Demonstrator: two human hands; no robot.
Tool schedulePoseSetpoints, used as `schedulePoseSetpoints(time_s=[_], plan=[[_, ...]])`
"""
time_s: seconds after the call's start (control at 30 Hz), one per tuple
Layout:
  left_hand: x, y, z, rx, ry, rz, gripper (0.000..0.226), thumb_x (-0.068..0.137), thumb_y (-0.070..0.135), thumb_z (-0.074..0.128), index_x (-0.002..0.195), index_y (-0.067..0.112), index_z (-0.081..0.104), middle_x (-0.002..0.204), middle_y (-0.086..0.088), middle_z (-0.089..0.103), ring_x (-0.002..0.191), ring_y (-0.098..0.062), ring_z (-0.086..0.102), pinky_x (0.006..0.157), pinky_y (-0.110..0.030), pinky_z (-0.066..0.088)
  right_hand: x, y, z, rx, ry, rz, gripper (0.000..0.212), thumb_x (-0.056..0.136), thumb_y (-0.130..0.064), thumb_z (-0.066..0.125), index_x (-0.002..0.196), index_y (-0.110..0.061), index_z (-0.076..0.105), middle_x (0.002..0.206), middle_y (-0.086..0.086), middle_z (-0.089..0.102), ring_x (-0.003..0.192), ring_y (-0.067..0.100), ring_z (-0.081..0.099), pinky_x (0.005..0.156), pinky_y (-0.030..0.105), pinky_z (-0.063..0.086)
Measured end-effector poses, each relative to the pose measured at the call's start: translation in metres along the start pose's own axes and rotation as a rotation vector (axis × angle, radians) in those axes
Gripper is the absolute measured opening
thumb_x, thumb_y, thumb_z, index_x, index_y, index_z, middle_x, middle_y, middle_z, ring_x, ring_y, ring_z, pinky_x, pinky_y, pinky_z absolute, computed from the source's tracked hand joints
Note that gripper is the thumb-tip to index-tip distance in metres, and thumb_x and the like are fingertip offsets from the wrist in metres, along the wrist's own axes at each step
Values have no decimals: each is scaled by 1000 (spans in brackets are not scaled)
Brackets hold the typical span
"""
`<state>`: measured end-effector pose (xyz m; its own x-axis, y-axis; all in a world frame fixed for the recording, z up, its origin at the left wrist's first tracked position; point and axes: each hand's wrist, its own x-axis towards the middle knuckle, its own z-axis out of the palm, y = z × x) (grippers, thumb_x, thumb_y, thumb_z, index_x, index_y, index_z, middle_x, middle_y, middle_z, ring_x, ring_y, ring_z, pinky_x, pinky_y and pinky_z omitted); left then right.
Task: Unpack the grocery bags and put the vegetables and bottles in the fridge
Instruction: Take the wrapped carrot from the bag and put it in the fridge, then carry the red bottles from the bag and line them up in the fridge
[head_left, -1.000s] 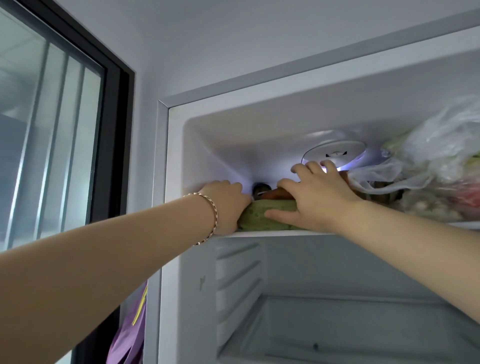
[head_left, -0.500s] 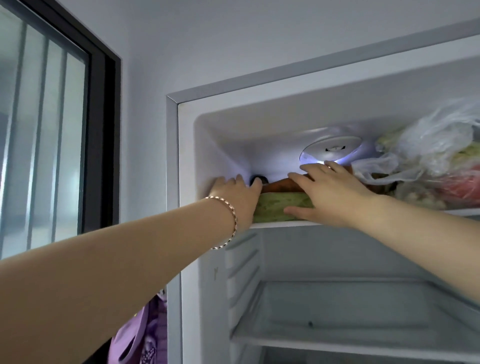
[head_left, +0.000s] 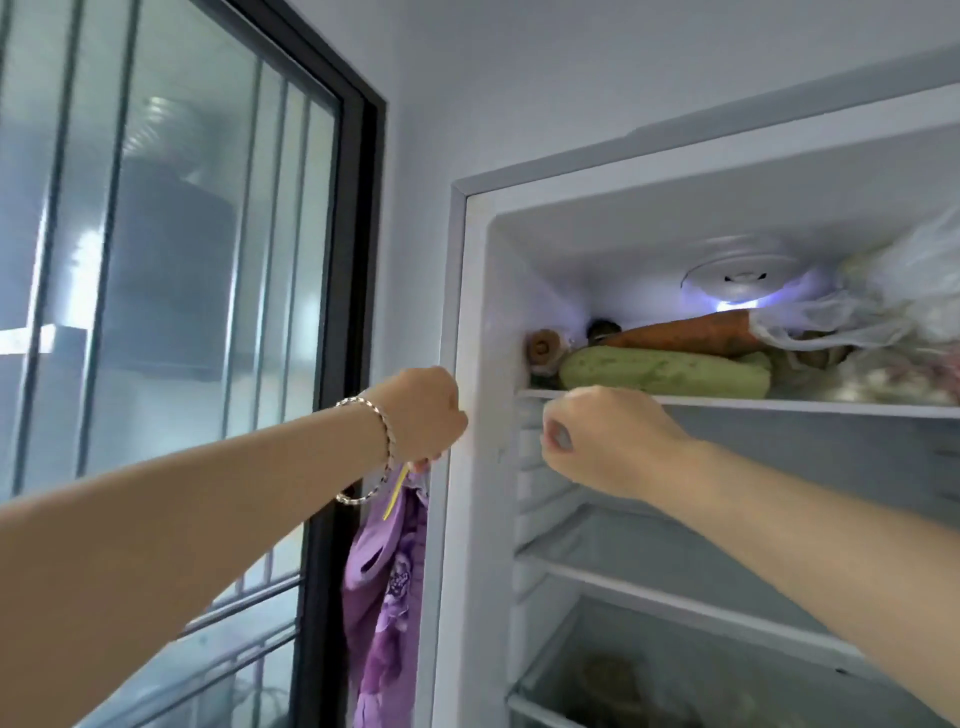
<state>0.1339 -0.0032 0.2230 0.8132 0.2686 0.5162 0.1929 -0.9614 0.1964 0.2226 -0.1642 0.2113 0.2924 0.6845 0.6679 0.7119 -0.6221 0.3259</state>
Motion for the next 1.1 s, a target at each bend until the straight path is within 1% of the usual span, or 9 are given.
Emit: schedulePoseSetpoints(time_s=[0.13, 0.27, 0.37, 0.4, 0.5, 0.6, 0.73, 0.9, 1.1], plan=[[-61, -41, -10, 31, -197, -266, 27, 91, 13, 40, 95, -1, 62, 84, -10, 73, 38, -7, 54, 33, -10, 33, 2, -65, 4, 172, -318, -122, 23, 89, -32, 49, 98, -20, 66, 109, 4, 64, 103, 28, 59, 79, 30, 44], [-154, -103, -20, 98, -389, -641, 24, 96, 19, 40, 90, 1, 55, 81, -13, 69, 45, -15, 60, 40, -19, 39, -4, -152, -4, 286, -536, -367, 28, 88, -37, 50, 98, -17, 67, 100, 0, 65, 95, 23, 60, 72, 29, 46], [-248, -127, -37, 216, -339, -802, 25, 98, 15, 40, 108, 2, 60, 102, -14, 67, 97, -29, 65, 71, -31, 51, -21, -227, -22, 442, -548, -546, 32, 88, -42, 51, 107, -21, 66, 114, 0, 64, 105, 21, 59, 89, 35, 50], [-282, -125, -46, 313, -320, -832, 26, 98, 15, 40, 109, 4, 61, 109, -11, 66, 103, -28, 63, 77, -31, 50, -32, -254, -32, 503, -555, -596, 32, 89, -42, 51, 108, -21, 66, 113, 0, 64, 104, 20, 60, 91, 37, 50], [-385, -132, -74, 564, -246, -954, 27, 92, 21, 43, 104, 8, 63, 111, -8, 65, 103, -26, 62, 71, -28, 43, -73, -333, -66, 651, -530, -764, 28, 91, -41, 52, 105, -21, 66, 105, -3, 63, 94, 16, 60, 80, 30, 50], [-500, -131, -98, 634, -238, -1122, 27, 91, 25, 43, 105, 12, 62, 114, -7, 64, 105, -27, 61, 75, -28, 42, -128, -416, -105, 710, -498, -937, 26, 92, -40, 51, 105, -23, 66, 106, -3, 62, 95, 18, 60, 70, 25, 45], [-658, -104, -129, 611, -194, -1345, 24, 90, 24, 42, 103, 15, 60, 115, -6, 63, 106, -28, 59, 73, -26, 36, -219, -521, -168, 791, -467, -1164, 23, 89, -34, 51, 102, -23, 67, 106, -1, 66, 100, 21, 61, 83, 27, 50], [-835, -40, -165, 545, -206, -1658, 26, 90, 22, 42, 108, 15, 59, 115, -5, 62, 105, -27, 59, 74, -27, 38, -345, -623, -260, 882, -491, -1391, 20, 89, -35, 50, 100, -28, 65, 109, -4, 65, 101, 20, 60, 79, 24, 45], [-1034, 63, -224, 557, -150, -2005, 24, 89, 20, 43, 105, 15, 61, 110, -4, 63, 100, -27, 61, 73, -29, 41, -498, -735, -400, 802, -493, -1692, 29, 94, -26, 47, 112, -13, 64, 109, 7, 63, 103, 26, 60, 87, 30, 49]])
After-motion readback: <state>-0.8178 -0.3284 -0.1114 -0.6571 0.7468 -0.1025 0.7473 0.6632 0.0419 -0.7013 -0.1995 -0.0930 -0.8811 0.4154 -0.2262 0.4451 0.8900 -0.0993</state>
